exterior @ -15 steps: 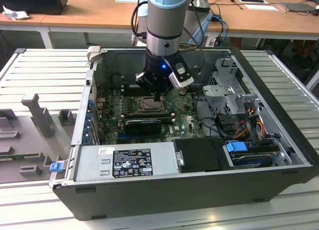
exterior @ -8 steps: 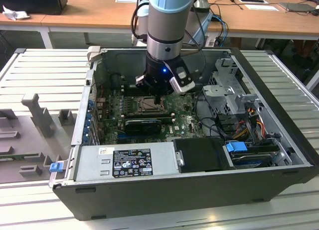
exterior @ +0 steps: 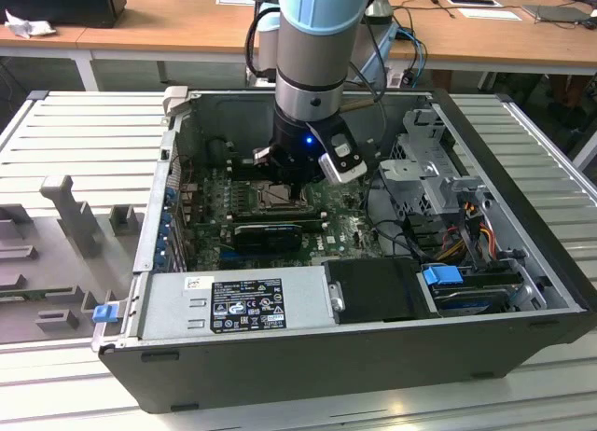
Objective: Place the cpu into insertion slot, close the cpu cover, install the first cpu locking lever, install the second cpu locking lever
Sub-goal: 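Install the second cpu locking lever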
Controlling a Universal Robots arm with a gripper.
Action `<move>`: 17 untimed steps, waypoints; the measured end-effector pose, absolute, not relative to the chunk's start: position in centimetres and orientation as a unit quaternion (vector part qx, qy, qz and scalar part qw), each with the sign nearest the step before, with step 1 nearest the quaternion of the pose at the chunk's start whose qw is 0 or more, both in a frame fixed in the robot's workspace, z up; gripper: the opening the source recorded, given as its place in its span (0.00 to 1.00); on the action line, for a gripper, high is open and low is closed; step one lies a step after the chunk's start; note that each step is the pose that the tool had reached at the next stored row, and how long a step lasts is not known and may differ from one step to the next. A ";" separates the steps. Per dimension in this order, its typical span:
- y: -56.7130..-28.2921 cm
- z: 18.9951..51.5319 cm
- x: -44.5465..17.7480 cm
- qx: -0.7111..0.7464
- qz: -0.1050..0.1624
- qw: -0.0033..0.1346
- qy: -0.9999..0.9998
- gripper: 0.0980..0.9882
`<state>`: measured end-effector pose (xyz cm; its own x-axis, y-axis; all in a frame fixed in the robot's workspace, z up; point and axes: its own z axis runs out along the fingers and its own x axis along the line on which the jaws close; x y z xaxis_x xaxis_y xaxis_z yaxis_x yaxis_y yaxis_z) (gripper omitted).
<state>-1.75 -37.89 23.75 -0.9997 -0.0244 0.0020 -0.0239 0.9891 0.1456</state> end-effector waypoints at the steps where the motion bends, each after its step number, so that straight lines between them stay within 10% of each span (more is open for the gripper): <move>1: -37.9 23.8 -1.9 0.012 -0.073 0.002 -0.997 0.01; 17: -38.9 21.2 -6.2 0.039 -0.099 0.001 -0.994 0.01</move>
<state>-6.22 -38.95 21.22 -0.9969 -0.0781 -0.0066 -0.0779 0.9775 0.1960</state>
